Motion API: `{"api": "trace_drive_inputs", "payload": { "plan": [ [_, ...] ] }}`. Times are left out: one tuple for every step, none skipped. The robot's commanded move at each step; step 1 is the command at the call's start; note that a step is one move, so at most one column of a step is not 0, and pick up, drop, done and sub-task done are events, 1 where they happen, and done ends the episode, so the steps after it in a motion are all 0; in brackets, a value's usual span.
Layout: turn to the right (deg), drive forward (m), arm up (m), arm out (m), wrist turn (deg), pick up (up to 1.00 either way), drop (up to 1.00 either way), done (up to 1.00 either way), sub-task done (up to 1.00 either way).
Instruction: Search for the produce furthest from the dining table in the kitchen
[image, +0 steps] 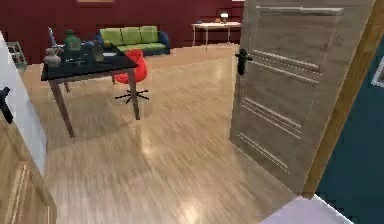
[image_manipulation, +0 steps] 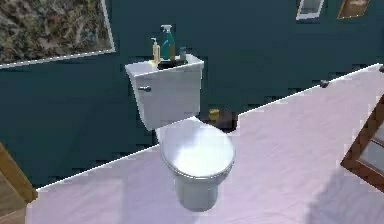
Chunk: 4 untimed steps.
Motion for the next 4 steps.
{"api": "trace_drive_inputs", "payload": {
  "plan": [
    [45.0,0.00,0.00,0.00,0.0,0.00,0.00,0.00,0.00],
    [18.0,0.00,0.00,0.00,0.0,0.00,0.00,0.00,0.00],
    [0.0,0.10,0.00,0.00,0.0,0.00,0.00,0.00,0.00],
    [-45.0,0.00,0.00,0.00,0.0,0.00,0.00,0.00,0.00]
  ]
}}
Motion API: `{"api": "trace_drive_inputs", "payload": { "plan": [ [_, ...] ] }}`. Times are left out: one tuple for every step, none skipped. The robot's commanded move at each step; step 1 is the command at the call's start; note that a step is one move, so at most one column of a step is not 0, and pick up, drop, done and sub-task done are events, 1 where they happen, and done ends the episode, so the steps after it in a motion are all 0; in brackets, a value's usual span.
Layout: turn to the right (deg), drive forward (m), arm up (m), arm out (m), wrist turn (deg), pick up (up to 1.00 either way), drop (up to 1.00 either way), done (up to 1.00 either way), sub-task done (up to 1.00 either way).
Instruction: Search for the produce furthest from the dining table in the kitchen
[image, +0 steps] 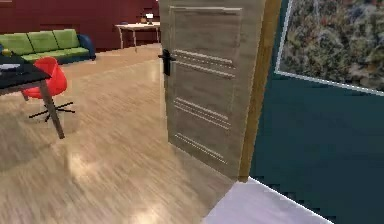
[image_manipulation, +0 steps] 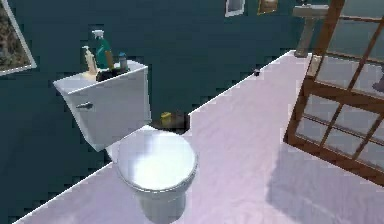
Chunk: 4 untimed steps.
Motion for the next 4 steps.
{"api": "trace_drive_inputs", "payload": {
  "plan": [
    [-42.0,0.00,0.00,0.00,0.0,0.00,0.00,0.00,0.00],
    [0.0,0.35,0.00,0.00,0.0,0.00,0.00,0.00,0.00],
    [-12.0,0.00,0.00,0.00,0.0,0.00,0.00,0.00,0.00],
    [0.0,1.00,0.00,0.00,0.0,0.00,0.00,0.00,0.00]
  ]
}}
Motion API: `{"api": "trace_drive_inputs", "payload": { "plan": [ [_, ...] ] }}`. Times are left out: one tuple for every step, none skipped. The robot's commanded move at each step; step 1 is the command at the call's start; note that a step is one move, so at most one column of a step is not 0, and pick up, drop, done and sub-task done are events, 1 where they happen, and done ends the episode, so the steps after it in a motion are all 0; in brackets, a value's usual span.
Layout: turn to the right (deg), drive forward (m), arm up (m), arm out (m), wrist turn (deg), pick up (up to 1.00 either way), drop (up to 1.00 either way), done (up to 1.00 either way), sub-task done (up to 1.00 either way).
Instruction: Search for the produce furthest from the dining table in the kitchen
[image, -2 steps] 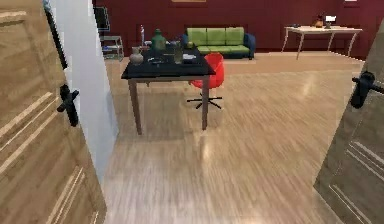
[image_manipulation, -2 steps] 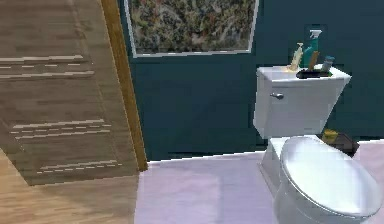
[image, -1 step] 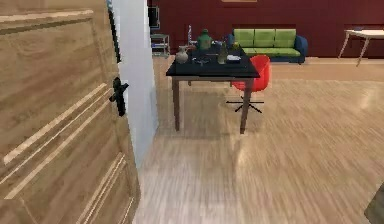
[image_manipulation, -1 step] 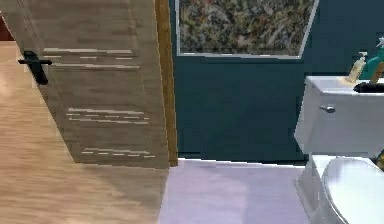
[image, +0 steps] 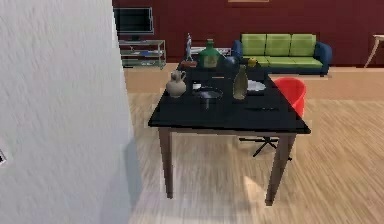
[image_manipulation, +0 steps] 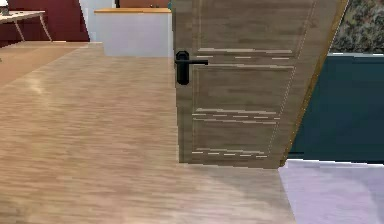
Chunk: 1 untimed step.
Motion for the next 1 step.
{"api": "trace_drive_inputs", "payload": {
  "plan": [
    [0.0,0.30,0.00,0.00,0.0,0.00,0.00,0.00,0.00]
  ]
}}
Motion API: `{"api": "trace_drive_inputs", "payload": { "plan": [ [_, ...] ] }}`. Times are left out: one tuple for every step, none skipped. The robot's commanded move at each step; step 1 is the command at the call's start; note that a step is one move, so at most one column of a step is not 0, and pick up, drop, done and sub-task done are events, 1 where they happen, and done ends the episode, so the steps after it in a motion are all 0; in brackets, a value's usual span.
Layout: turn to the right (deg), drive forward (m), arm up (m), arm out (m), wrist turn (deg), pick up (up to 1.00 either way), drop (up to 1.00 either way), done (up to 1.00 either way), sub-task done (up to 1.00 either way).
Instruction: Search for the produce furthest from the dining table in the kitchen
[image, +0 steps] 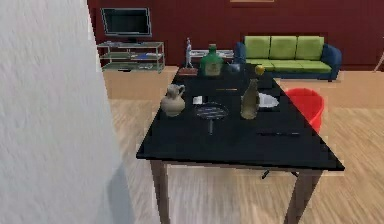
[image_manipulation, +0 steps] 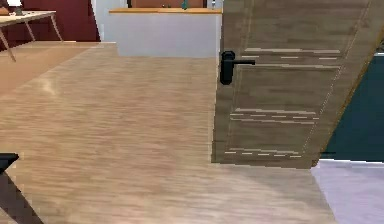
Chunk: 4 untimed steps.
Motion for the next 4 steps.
{"api": "trace_drive_inputs", "payload": {
  "plan": [
    [45.0,0.00,0.00,0.00,0.0,0.00,0.00,0.00,0.00],
    [39.0,0.00,0.00,0.00,0.0,0.00,0.00,0.00,0.00],
    [0.0,0.90,0.00,0.00,0.0,0.00,0.00,0.00,0.00],
    [-45.0,0.00,0.00,0.00,0.0,0.00,0.00,0.00,0.00]
  ]
}}
